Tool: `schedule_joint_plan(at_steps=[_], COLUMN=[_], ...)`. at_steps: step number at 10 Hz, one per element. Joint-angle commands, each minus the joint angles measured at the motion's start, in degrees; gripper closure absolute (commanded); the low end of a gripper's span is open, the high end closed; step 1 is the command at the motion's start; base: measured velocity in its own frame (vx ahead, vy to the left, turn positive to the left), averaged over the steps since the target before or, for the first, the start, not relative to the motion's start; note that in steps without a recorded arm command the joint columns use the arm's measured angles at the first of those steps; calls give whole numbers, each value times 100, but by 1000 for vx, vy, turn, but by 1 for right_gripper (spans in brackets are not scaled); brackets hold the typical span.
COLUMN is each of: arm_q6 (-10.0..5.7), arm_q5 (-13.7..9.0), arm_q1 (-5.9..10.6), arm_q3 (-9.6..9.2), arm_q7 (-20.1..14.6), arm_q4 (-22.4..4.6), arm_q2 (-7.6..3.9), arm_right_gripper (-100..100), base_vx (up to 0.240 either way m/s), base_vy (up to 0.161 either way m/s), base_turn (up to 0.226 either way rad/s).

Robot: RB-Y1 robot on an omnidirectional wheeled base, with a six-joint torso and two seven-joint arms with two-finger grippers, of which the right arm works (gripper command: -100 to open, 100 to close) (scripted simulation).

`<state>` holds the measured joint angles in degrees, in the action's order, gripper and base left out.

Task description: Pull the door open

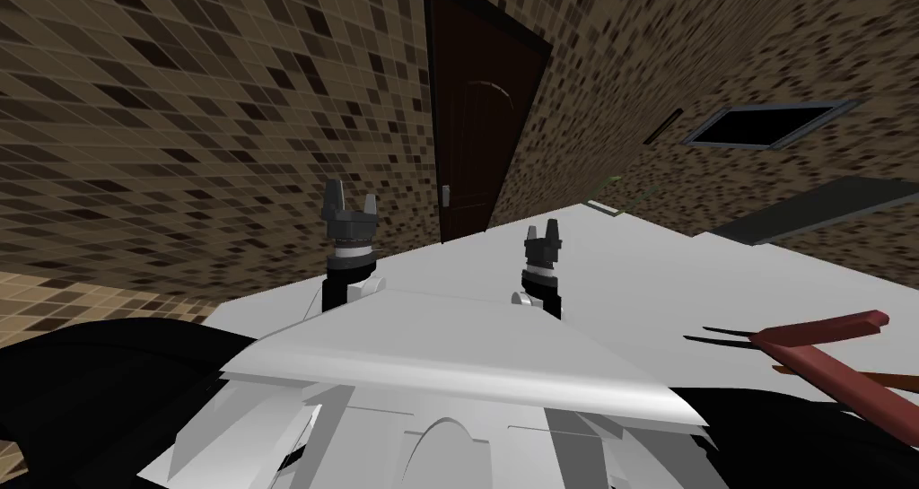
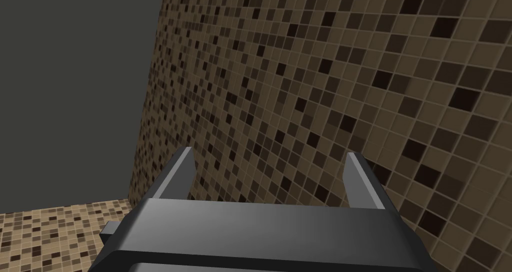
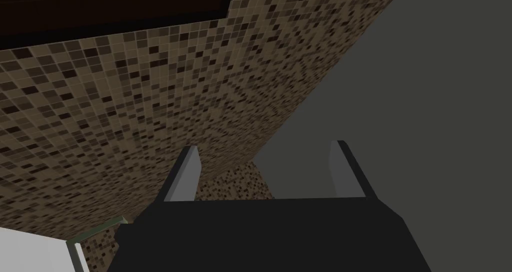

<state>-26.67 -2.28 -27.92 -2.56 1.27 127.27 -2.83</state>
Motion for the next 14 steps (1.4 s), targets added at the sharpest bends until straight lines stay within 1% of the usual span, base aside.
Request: schedule_joint_plan(at_steps=[1, 6, 7, 11, 12, 14], arm_q6=[-6, -23, -29, -43, -50, -57], arm_q5=[71, 283, 354, 514, 599, 691], arm_q1=[95, 376, 472, 684, 798, 920], arm_q3=[0, 0, 0, -1, -1, -1], arm_q7=[143, 569, 713, 1033, 1205, 1391], arm_q4=[-188, -746, -935, -1355, -1580, -1824], arm_q2=[-61, -231, -286, -407, -472, -540], arm_right_gripper=[-100, -100, -100, -100, -100, -100], base_vx=[113, 113, 121, 102, 135, 133], base_vy=[-45, 68, 63, 42, 41, 53], base_turn=[83, 45, 64, 46, 83, 64])
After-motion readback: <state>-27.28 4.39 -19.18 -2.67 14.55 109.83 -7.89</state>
